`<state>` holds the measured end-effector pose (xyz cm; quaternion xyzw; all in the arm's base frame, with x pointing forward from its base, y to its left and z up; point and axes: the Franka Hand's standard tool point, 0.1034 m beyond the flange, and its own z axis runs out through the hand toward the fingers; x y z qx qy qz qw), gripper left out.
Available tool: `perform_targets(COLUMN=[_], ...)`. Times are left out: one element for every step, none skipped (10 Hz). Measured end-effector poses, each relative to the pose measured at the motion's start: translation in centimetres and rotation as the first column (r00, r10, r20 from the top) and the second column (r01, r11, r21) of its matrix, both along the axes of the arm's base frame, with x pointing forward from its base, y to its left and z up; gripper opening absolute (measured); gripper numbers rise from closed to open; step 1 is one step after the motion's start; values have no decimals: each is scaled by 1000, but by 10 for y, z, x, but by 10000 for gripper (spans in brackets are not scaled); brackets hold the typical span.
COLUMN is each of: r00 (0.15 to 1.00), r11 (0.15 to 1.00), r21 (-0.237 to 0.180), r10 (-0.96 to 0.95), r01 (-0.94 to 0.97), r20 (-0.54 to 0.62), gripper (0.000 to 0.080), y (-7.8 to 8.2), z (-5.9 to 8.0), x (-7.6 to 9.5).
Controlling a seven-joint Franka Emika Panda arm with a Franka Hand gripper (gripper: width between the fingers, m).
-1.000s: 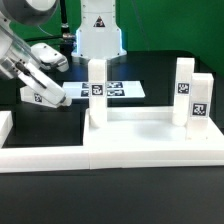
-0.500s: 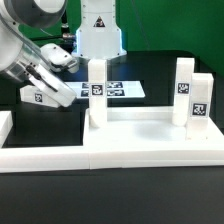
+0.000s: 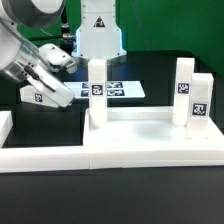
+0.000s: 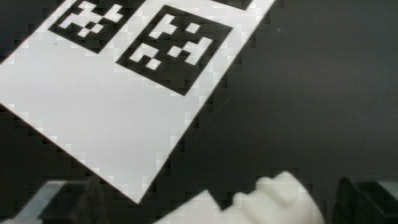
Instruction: Assemble desk
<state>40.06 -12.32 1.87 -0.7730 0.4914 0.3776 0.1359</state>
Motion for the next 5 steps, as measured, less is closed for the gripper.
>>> perform_targets(r00=[999, 997, 994, 992, 990], r11=[1000, 998, 997, 996, 996], r21=[5, 15, 19, 16, 15], r10=[-27, -53, -71, -84, -90], r01=[27, 54, 73, 86, 92], r20=[-27, -55, -82, -98, -105], gripper=[649, 649, 649, 649, 649], y=[-2, 2, 8, 13, 18], z=[-6, -10, -12, -9, -6], x=[-14, -30, -42, -46, -47])
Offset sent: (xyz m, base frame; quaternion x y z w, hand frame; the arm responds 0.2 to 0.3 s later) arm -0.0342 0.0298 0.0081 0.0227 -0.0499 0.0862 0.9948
